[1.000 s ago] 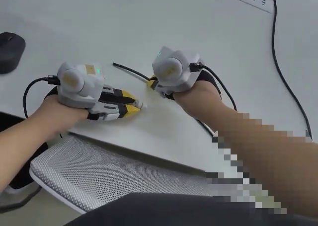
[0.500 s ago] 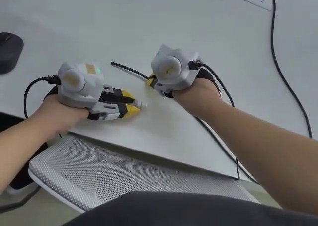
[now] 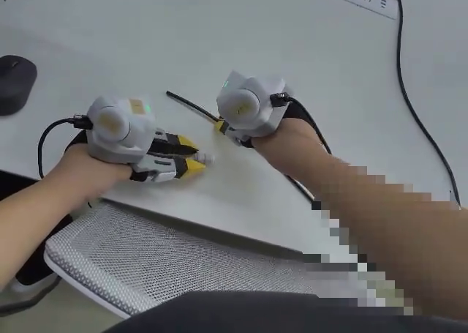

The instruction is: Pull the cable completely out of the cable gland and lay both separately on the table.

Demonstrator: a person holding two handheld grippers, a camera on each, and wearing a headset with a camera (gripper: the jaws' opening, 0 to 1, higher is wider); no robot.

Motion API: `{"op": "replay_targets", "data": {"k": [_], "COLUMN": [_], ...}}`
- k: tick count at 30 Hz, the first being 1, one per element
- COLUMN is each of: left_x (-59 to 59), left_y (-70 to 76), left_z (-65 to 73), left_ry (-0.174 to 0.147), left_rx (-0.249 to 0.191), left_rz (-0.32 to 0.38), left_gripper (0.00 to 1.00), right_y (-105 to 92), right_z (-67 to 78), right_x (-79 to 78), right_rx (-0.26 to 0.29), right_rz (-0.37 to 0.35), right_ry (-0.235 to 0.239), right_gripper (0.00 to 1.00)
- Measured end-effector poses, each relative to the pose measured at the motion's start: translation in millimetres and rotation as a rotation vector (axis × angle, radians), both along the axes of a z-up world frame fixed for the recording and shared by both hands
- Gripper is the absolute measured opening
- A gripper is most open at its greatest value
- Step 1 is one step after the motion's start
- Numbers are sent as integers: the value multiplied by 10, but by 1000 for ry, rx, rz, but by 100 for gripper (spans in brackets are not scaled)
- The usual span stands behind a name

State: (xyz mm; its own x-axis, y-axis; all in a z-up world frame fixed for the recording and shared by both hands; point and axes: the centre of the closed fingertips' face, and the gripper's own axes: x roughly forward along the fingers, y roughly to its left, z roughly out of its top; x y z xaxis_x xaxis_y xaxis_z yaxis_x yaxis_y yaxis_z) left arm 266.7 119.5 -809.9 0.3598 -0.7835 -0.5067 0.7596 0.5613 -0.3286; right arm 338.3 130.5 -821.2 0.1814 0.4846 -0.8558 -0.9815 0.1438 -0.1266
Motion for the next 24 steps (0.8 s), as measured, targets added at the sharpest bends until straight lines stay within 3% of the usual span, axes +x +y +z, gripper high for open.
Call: {"op": "replay_targets", "data": {"k": [11,18,24], "left_x": [8,31,-45], "left_y": [62,88,113], "left_z": [8,65,153], "left_ry": [-1,3,12], "left_rx": [28,8,-4], "left_rz": [11,38,48], "left_gripper": [23,27,32], "right_y": [-79,-213,-367], "right_z": [105,322,483], "right_x": [44,68,0], "right_rx": [30,104,166], "right_rz": [-70,-155,-215], "right_ry": [-18,-6,19], "right_gripper": [19,24,31]}}
